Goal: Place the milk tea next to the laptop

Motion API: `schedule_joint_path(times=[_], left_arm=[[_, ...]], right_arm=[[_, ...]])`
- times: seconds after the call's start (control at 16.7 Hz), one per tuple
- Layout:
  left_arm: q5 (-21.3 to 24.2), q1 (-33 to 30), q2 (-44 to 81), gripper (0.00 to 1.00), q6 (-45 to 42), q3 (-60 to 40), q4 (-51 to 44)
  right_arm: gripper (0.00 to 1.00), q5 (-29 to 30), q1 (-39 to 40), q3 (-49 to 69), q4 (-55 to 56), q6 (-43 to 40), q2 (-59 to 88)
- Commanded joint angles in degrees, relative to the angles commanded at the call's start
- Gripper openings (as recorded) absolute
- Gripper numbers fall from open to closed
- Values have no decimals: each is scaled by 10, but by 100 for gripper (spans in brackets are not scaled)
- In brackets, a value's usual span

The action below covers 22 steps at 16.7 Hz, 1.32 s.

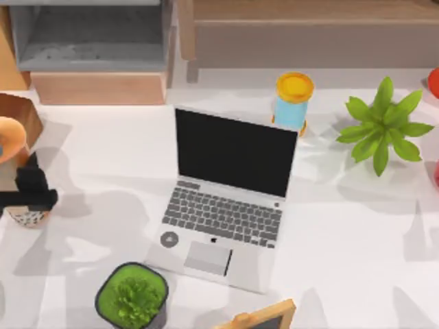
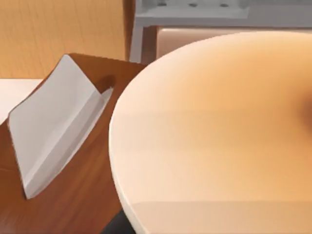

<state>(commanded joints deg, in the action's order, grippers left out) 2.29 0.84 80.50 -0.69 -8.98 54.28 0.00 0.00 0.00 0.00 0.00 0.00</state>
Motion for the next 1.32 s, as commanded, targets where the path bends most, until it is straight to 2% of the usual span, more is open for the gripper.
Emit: schedule_joint_path(times=[0.24,0.3,0.84,1.32], left_arm=[[0,0,0,2,0,0,0],[0,0,0,0,0,0,0],[0,0,-1,0,-1,0,-2],[-1,0,-45,0,-1,-10,-56]], right_arm=[[100,0,0,0,0,0,0],[100,0,0,0,0,0,0],[100,0,0,0,0,0,0],[100,0,0,0,0,0,0]])
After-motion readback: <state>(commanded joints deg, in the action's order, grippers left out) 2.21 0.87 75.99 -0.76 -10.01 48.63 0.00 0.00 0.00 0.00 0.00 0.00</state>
